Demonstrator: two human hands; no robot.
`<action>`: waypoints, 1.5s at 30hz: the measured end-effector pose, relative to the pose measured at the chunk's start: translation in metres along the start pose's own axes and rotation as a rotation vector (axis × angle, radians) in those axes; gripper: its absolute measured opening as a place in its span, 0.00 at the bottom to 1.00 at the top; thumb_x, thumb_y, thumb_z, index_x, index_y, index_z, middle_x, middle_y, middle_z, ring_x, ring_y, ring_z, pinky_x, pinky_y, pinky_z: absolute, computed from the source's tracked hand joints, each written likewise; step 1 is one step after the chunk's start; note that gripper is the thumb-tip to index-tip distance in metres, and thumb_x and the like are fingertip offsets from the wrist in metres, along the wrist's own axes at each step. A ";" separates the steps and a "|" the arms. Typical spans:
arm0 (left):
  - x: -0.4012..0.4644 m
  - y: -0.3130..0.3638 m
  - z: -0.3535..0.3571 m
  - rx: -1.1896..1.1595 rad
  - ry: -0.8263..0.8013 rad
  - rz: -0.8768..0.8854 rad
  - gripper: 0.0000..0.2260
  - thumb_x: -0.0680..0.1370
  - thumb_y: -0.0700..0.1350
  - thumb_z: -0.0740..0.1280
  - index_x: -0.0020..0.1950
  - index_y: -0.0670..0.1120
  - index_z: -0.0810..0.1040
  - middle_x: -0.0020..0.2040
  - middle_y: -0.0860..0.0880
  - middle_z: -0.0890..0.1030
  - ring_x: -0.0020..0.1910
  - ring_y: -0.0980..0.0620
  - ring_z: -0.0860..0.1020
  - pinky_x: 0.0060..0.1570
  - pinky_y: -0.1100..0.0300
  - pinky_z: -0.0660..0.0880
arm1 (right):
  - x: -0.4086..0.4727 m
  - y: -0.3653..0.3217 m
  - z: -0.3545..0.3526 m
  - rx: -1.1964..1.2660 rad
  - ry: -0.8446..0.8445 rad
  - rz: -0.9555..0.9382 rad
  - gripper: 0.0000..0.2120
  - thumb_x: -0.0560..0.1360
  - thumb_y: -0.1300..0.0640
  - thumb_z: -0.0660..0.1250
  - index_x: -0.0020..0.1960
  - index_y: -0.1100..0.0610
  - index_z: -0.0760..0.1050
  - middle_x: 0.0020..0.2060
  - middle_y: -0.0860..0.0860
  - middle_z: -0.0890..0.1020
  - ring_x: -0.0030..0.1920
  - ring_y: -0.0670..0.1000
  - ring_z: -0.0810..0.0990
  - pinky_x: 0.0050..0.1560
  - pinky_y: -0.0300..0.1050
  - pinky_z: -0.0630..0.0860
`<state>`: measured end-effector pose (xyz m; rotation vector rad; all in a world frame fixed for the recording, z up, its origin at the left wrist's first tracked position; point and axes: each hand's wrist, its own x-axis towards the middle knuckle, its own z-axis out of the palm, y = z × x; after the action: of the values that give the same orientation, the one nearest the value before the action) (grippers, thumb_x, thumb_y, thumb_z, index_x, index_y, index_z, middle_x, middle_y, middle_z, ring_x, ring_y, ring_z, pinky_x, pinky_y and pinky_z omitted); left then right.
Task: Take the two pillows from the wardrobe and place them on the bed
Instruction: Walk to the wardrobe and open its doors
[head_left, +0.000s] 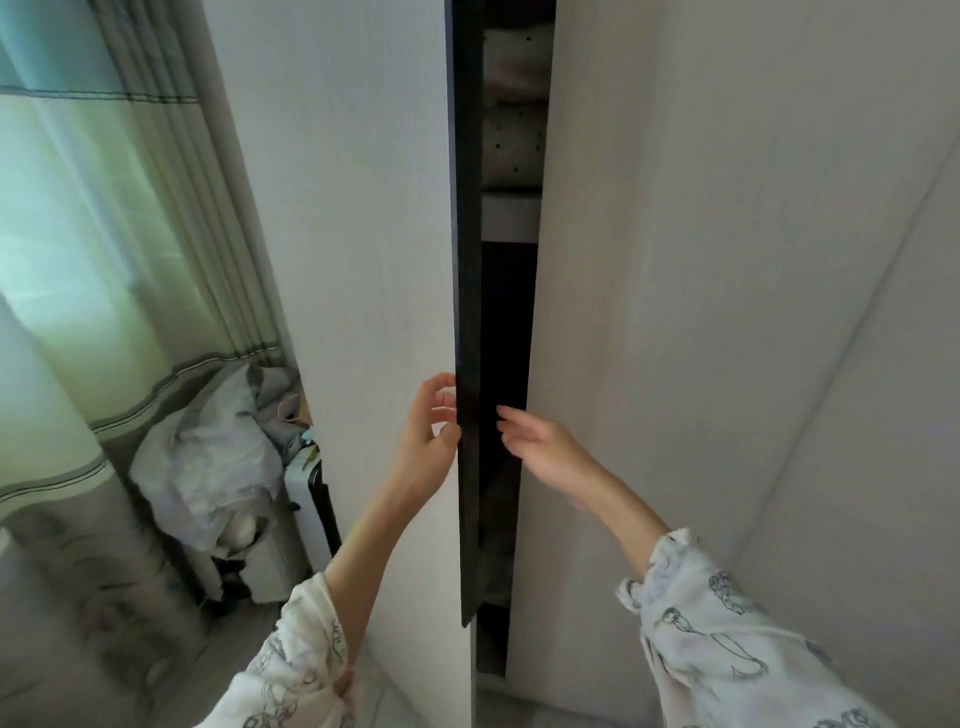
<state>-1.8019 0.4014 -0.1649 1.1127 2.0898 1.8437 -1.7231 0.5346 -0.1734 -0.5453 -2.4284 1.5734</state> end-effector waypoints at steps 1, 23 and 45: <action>-0.007 0.003 -0.005 -0.005 0.013 -0.012 0.20 0.75 0.30 0.55 0.64 0.45 0.66 0.54 0.43 0.74 0.57 0.43 0.74 0.59 0.41 0.73 | -0.008 -0.007 0.010 0.046 -0.024 -0.032 0.22 0.80 0.59 0.56 0.73 0.50 0.60 0.70 0.50 0.69 0.68 0.47 0.67 0.60 0.36 0.63; -0.132 -0.001 -0.205 -0.277 0.323 -0.160 0.16 0.76 0.42 0.55 0.60 0.53 0.75 0.53 0.48 0.80 0.56 0.52 0.77 0.56 0.54 0.73 | -0.051 -0.098 0.218 -0.141 -0.307 -0.194 0.26 0.80 0.60 0.51 0.74 0.41 0.54 0.68 0.55 0.71 0.55 0.56 0.78 0.48 0.46 0.75; -0.090 -0.015 -0.195 0.033 0.263 -0.027 0.14 0.79 0.42 0.61 0.64 0.49 0.71 0.59 0.47 0.78 0.60 0.51 0.76 0.63 0.49 0.71 | 0.000 -0.097 0.153 -0.191 -0.003 -0.273 0.26 0.78 0.49 0.60 0.74 0.53 0.59 0.72 0.52 0.65 0.72 0.50 0.62 0.67 0.37 0.56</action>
<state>-1.8509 0.1920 -0.1645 0.8846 2.2679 2.0469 -1.7973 0.3711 -0.1488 -0.2259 -2.5421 1.2448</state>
